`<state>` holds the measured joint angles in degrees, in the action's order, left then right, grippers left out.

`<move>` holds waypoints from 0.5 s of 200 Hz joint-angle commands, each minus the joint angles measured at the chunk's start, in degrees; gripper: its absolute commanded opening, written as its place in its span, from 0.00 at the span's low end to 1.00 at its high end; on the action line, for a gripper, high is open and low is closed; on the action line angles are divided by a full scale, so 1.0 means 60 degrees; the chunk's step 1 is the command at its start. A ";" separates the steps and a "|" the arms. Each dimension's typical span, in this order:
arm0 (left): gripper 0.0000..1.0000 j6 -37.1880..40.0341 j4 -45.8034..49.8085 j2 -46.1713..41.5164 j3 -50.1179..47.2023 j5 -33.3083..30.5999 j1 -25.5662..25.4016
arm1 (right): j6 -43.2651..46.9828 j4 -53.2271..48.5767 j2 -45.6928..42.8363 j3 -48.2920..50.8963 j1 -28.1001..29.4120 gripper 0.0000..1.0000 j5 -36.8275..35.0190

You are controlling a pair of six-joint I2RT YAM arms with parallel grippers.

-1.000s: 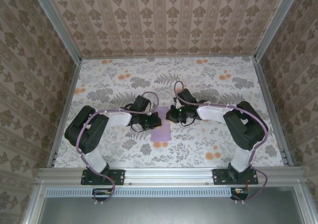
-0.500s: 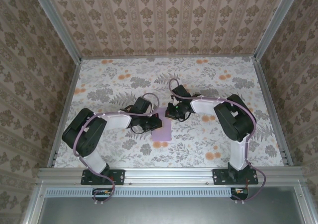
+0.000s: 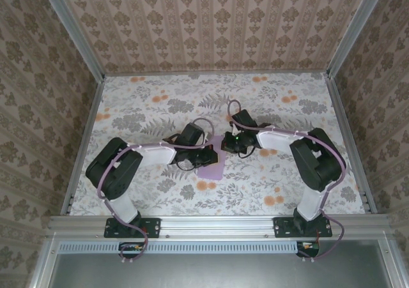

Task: Fold a paper plane with a square sheet of paper (pick it up from the middle)
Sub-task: First fold in half a square sheet of paper at the center of the table.

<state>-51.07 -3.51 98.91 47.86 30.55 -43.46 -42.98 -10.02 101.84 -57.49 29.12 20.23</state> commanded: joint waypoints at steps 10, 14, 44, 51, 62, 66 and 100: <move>0.02 -0.0237 -0.0207 0.0568 0.0508 0.0105 -0.0252 | 0.0352 0.0306 -0.0278 0.0480 -0.0071 0.00 0.0426; 0.01 -0.0259 -0.0206 0.0624 0.0525 0.0081 -0.0270 | 0.0363 0.0321 -0.0243 0.0510 -0.0078 0.00 0.0470; 0.00 -0.0408 -0.0318 0.0865 0.0563 0.0026 -0.0343 | 0.0429 0.0280 0.0070 0.0501 -0.0093 0.00 0.0620; 0.00 -0.0425 -0.0295 0.0873 0.0535 -0.0004 -0.0333 | 0.0437 0.0268 0.0162 0.0469 -0.0100 0.00 0.0643; 0.00 -0.0410 -0.0222 0.0887 0.0511 -0.0073 -0.0332 | 0.0451 0.0282 0.0304 0.0445 -0.0122 0.00 0.0669; 0.00 -0.0409 -0.0187 0.0887 0.0509 -0.0092 -0.0343 | 0.0462 0.0281 0.0344 0.0434 -0.0123 0.00 0.0682; 0.00 -0.0431 -0.0005 0.0931 0.0367 -0.0268 -0.0351 | 0.0544 0.0269 0.0639 0.0341 -0.0165 0.00 0.0730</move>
<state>-52.93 -4.58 103.59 50.06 29.93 -45.28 -41.15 -8.80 104.16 -55.00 28.62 23.18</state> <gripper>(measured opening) 0.053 0.057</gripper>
